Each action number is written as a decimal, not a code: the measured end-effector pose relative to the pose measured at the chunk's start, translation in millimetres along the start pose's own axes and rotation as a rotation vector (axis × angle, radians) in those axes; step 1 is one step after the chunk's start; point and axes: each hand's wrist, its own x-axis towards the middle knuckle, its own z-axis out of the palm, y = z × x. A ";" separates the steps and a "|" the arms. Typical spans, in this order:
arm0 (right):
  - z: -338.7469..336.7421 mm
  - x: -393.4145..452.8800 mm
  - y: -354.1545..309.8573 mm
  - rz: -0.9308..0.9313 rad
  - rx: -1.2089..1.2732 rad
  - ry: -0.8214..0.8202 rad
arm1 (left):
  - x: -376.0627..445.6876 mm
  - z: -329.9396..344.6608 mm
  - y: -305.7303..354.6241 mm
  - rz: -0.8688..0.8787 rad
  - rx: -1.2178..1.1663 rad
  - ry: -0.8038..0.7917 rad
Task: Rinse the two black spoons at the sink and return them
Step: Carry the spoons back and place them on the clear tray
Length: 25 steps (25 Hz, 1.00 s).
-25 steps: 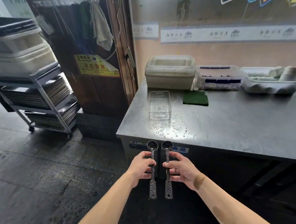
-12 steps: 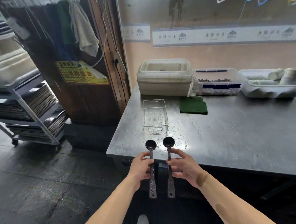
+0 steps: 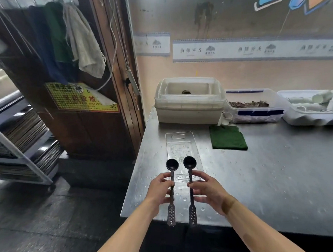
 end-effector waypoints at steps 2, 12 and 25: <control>0.5 18.0 -10.6 -0.001 0.005 0.025 | 20.2 -3.8 12.3 -0.004 0.018 -0.009; -22.4 107.2 -56.1 0.041 -0.026 0.110 | 116.9 10.2 55.3 -0.028 0.093 -0.014; -20.0 236.0 -86.2 0.177 -0.095 0.308 | 224.3 56.9 73.1 -0.210 0.117 0.200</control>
